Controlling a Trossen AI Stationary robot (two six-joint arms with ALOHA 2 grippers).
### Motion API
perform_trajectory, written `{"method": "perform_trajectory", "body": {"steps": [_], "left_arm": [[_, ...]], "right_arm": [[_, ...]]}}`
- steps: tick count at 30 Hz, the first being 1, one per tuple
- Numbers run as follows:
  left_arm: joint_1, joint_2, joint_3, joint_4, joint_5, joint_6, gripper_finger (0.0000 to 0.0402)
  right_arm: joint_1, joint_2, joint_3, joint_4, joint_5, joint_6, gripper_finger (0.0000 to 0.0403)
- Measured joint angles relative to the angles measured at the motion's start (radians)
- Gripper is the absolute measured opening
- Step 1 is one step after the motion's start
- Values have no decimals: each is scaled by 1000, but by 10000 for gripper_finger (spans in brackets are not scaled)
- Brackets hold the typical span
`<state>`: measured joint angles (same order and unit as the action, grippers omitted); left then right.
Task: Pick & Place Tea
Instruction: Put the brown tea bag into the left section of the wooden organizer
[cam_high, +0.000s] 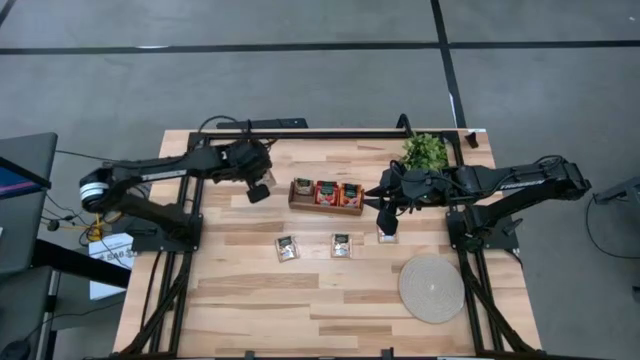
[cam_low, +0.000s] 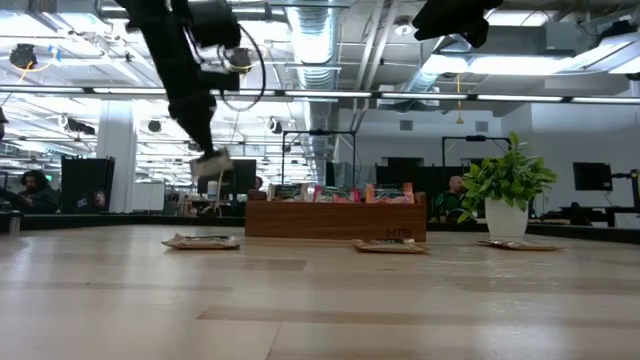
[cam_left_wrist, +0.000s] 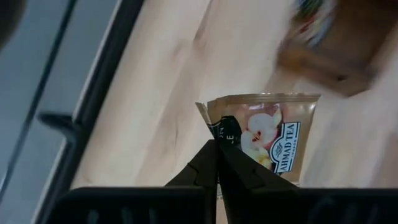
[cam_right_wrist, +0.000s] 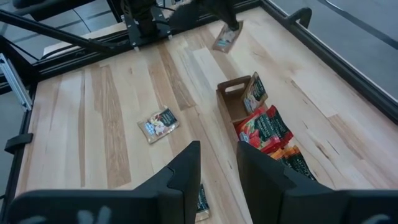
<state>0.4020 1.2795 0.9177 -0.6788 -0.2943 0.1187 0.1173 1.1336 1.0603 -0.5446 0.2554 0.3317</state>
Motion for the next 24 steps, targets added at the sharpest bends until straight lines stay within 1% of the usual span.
{"method": "perform_trajectory", "body": {"steps": [4, 7, 10, 14, 18, 24], "left_arm": [[-82, -27, 66, -2, -31, 11, 0], [-157, -6, 142, 10, -81, 73, 0], [-217, 49, 217, 18, -148, 133, 0], [-268, 135, 295, 42, -236, 178, 0], [-312, 228, 320, 54, -320, 192, 0], [-380, 353, 323, 79, -491, 206, 0]], "right_arm": [[-2, 0, 0, 0, 6, -1, 97], [-2, 0, 0, 0, 7, -1, 97], [-2, 0, 0, 0, 7, 0, 97], [-2, 0, 0, 0, 6, 0, 97], [-2, 0, 0, 0, 6, 0, 97], [-1, 0, 0, 0, 6, 0, 97]]}}
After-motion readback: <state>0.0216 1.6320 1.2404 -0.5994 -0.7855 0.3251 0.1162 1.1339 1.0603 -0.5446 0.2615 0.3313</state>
